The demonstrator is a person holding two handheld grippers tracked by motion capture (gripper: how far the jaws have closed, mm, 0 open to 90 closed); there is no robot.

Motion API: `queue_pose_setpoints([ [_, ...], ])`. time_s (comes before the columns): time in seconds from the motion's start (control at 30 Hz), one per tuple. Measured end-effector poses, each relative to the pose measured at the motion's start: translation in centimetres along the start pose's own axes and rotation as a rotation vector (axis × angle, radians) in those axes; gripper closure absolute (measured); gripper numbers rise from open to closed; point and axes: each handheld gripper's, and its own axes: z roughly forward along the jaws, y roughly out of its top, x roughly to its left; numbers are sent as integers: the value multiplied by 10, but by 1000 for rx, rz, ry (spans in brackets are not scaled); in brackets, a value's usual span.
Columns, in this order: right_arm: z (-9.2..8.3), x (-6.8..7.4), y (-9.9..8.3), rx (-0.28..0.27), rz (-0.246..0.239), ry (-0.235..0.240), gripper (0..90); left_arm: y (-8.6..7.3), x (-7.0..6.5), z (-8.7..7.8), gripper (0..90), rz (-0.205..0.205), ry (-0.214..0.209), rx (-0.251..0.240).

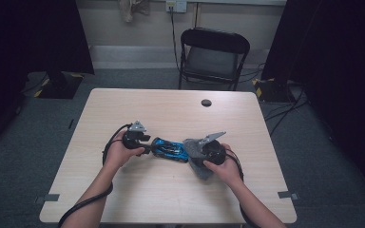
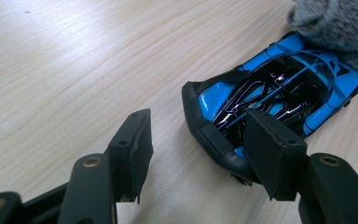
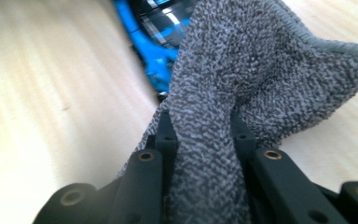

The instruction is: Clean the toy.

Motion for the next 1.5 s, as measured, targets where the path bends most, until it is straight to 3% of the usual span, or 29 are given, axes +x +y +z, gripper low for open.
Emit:
queue_pose_setpoints([
  [0.37,0,27,-4,10,-57,72,729,1,0,0,423,7,3,7],
  [0.67,-4,35,3,4,-88,105,730,1,-1,0,423,10,10,7],
  [0.9,-26,22,13,-53,-60,91,733,3,-3,0,422,-4,21,22],
  [1.17,-38,-5,29,-95,-23,-9,734,2,-2,0,320,-30,21,24],
  [1.27,-35,-18,36,-98,-19,-55,734,2,-1,-2,286,-56,16,14],
  [1.47,-21,-34,47,-112,-16,-80,733,2,-3,-4,285,-47,-2,10],
  [1.5,-14,-39,51,-99,-25,-104,733,2,-4,-4,286,-43,-4,6],
])
